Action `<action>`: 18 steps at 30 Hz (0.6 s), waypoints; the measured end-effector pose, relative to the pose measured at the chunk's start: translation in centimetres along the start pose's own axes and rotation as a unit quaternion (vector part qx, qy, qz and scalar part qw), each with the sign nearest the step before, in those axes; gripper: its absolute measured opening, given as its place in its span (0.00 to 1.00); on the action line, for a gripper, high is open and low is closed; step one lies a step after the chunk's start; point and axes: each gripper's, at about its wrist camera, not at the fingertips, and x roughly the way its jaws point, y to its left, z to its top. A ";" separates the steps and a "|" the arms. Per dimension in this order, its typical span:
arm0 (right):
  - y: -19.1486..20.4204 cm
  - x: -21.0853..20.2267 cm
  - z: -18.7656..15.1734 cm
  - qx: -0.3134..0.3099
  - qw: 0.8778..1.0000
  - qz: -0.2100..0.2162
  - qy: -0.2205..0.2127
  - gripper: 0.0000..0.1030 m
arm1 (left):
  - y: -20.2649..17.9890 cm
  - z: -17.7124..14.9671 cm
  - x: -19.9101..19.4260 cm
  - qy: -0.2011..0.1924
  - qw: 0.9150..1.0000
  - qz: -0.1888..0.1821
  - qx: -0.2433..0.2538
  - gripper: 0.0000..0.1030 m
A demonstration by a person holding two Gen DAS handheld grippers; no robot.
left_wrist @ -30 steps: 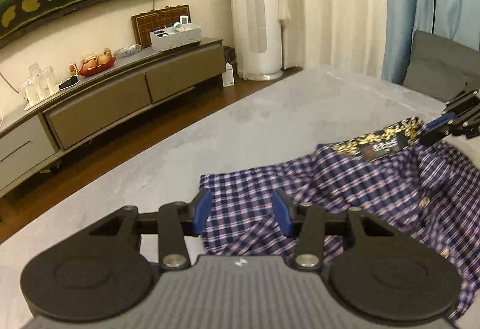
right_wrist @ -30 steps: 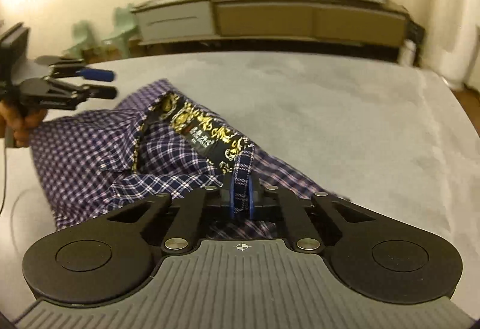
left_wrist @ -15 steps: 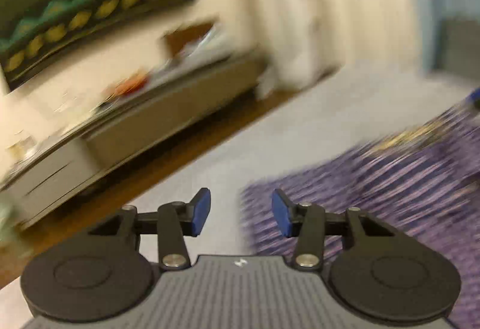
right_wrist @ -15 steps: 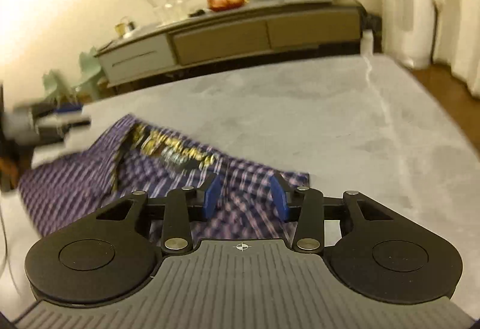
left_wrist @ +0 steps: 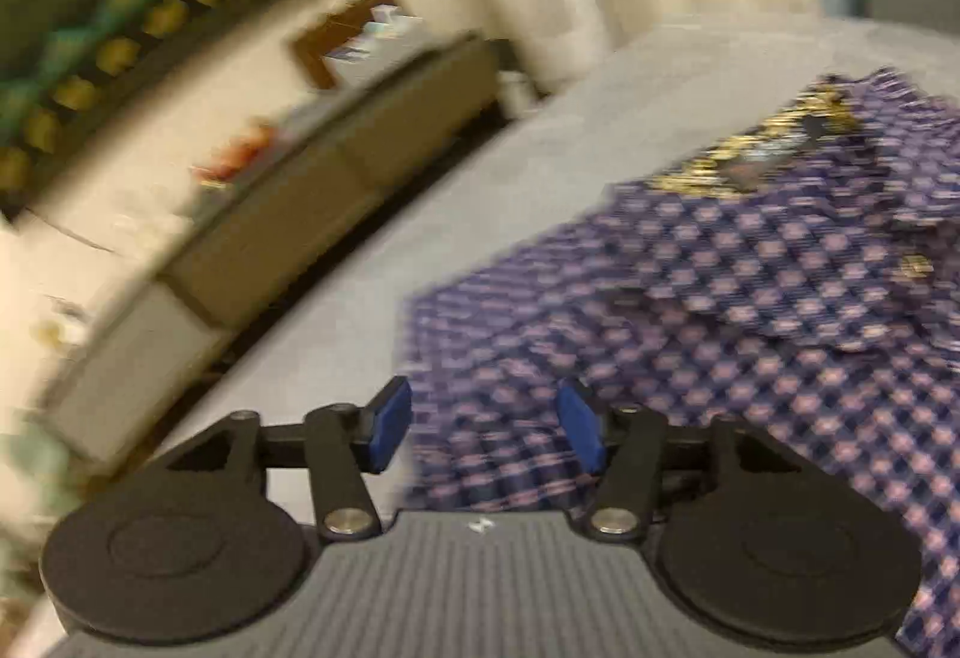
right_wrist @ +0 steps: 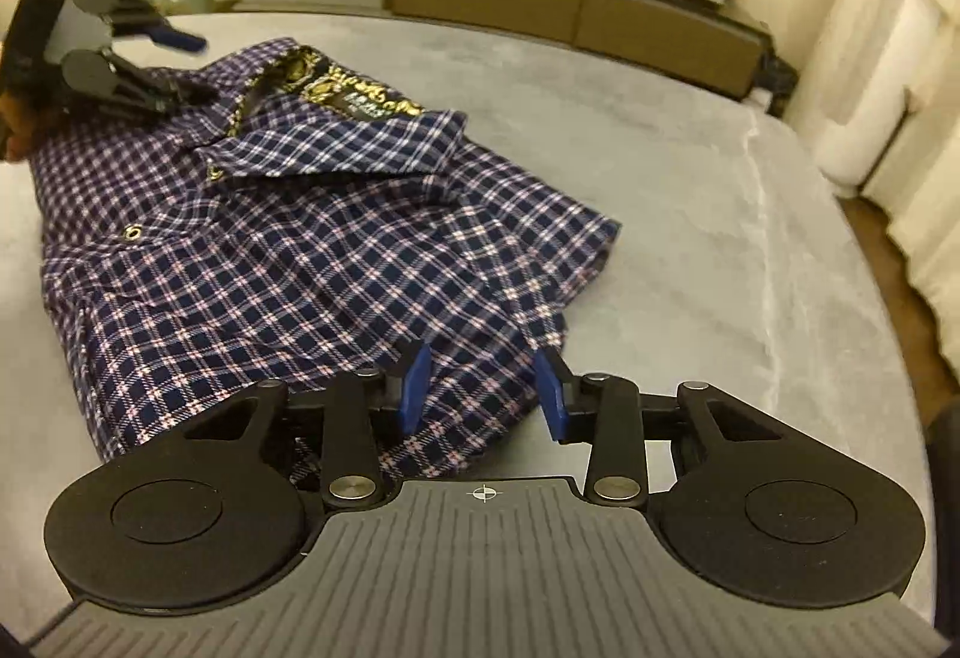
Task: Fold clothes
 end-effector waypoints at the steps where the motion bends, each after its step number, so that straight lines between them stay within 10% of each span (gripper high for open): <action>1: 0.5 -0.8 0.2 -0.006 1.000 -0.007 -0.013 0.38 | 0.3 0.3 -0.7 -0.006 1.000 0.004 -0.011 0.51; 5: 3.3 -3.1 1.2 -0.025 0.997 0.026 -0.075 0.40 | 0.0 1.4 -3.1 -0.050 0.997 -0.062 -0.012 0.52; 9: 6.1 -0.6 0.6 -0.072 0.996 0.035 -0.042 0.43 | -0.5 1.0 1.3 0.013 0.999 0.022 0.025 0.51; 13: 4.4 0.9 -0.5 -0.052 0.997 0.040 -0.030 0.52 | 2.9 -1.7 3.7 0.050 0.993 0.073 -0.078 0.46; 18: 2.4 1.7 -0.6 -0.048 0.997 0.048 -0.041 0.61 | 0.7 -4.0 0.2 0.084 0.992 0.094 -0.013 0.06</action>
